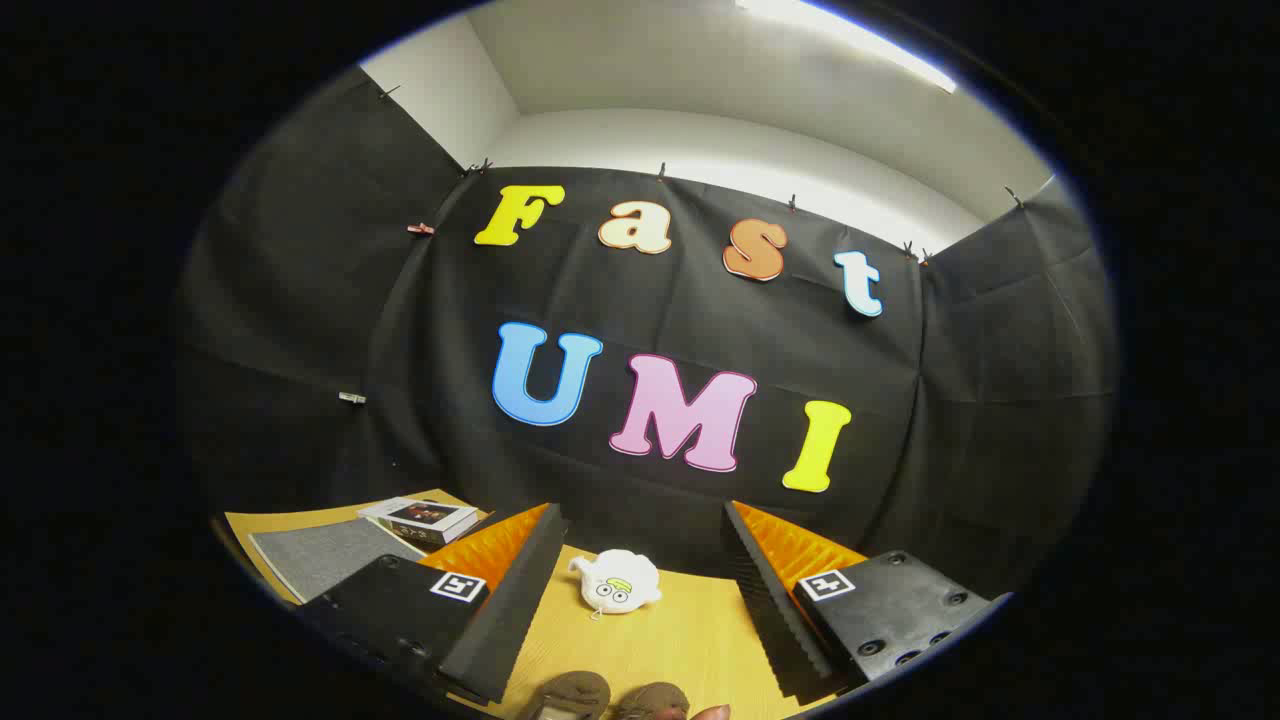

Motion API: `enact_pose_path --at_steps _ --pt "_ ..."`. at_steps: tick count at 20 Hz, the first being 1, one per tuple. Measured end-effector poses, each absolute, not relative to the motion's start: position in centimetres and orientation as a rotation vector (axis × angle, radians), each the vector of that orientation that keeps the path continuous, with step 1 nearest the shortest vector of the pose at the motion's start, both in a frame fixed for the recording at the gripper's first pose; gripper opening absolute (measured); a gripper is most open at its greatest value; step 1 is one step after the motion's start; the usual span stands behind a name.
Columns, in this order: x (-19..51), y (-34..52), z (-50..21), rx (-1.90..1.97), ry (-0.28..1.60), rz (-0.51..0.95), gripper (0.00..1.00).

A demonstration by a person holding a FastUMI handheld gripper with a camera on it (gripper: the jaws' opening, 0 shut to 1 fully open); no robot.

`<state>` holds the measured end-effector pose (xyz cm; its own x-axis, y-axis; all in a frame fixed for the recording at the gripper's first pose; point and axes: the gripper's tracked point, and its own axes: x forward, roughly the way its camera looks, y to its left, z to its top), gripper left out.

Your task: Open the storage box then place both shoes into the box .Put the left shoe in first, then the right shoe, with the right side of both shoes facing outward in a uniform manner.

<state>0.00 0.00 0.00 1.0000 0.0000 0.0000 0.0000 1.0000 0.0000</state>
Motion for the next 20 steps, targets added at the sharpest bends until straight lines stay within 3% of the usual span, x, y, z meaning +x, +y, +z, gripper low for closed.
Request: enact_pose_path --at_steps 16,20 --pt "1.2 1.2 -1.3 0.036 0.029 0.028 0.97" --pt "1.5 3.6 -2.9 0.085 0.106 0.129 0.97"
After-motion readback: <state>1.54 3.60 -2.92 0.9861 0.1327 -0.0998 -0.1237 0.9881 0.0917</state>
